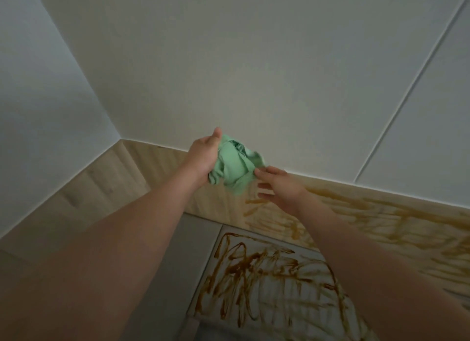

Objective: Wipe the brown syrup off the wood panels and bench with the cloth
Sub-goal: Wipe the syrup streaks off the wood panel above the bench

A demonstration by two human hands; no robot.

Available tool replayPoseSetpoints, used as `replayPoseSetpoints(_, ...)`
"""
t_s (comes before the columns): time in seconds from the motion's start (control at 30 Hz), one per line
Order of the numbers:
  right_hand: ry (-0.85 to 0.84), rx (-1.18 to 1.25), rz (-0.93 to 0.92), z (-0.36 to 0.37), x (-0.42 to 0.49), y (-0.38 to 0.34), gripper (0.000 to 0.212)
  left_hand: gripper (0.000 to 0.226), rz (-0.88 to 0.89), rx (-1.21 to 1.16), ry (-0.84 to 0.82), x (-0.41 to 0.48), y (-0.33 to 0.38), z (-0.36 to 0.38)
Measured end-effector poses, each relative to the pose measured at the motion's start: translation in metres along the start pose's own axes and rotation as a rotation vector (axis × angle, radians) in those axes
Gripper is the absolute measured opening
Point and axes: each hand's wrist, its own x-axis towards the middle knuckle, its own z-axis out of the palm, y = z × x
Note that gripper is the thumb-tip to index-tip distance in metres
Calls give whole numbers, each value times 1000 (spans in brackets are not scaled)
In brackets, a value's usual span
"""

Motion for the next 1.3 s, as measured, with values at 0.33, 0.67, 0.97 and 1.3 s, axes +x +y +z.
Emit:
replayPoseSetpoints(0.33,451,43,93,-35,29,17,30,37,-117,-98,-458,39,-6,30)
replayPoseSetpoints(0.67,179,461,-16,53,63,57,67,32,-378,26,-942,88,-58,42)
replayPoseSetpoints(0.97,501,628,89,66,107,124,40,22,128,611,-843,139,-148,38)
replayPoseSetpoints(1.3,446,327,7,50,102,138,35,13,-223,114,-736,150,-163,42)
